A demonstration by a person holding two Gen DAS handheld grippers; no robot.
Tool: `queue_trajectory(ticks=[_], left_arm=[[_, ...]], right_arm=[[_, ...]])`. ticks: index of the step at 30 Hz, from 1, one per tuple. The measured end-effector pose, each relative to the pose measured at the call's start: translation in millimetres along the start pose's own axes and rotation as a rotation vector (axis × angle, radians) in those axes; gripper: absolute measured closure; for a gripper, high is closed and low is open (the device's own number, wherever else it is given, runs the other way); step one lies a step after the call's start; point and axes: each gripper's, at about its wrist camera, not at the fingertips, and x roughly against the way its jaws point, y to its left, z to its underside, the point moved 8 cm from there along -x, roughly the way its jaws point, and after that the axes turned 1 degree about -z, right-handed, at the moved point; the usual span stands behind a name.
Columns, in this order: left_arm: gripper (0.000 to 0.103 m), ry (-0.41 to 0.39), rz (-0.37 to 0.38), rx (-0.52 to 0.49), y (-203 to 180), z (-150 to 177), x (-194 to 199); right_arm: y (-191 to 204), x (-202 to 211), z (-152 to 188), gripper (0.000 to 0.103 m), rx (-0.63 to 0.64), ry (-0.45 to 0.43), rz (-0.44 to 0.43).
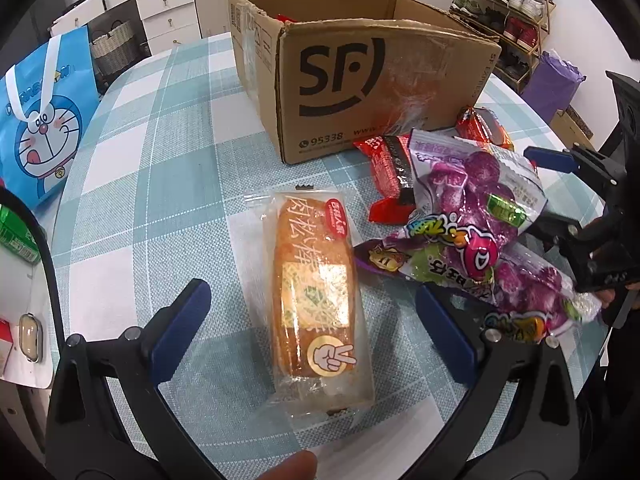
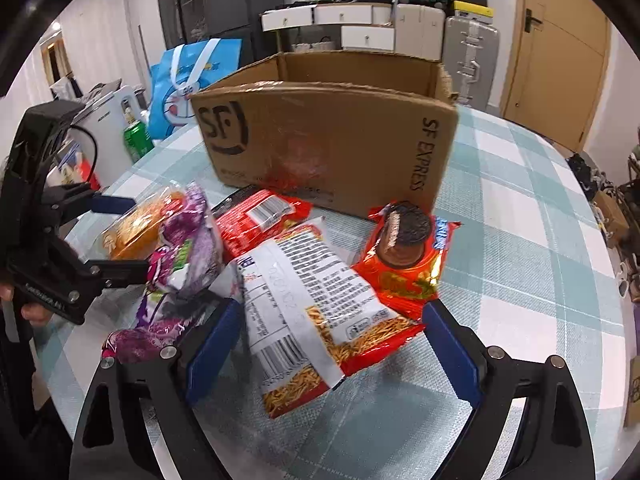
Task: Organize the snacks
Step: 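Grasp the wrapped bread loaf pack with the left tool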
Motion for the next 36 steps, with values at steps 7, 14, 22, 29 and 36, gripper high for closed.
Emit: queue_trajectory(ticks=[7,14,22,29,36], left_arm=[[0.001,0.005,-0.002,-0.015,-2,2,3],[0.001,0.006,-0.003,-0.028,-4,3,5],[0.001,0.004,-0.001,-0.029,-2,3,7],[0.007,-0.002,0.006,-0.029,5,3,13],[0.050,0.024,-0.008,-0.067,5,9,10]], right_arm=[[2,-8,-1,0.009,-0.017,-0.003,0.007],[2,-5,1,0.026,-0.012,0.006,-0.018],[-1,5,-1,0.029,-0.018,-0.019,-0.038],[-9,24,-10,0.029,-0.042,-0.087,-0.017],[-14,35,-17,0.029,-0.056,-0.126,-0.010]])
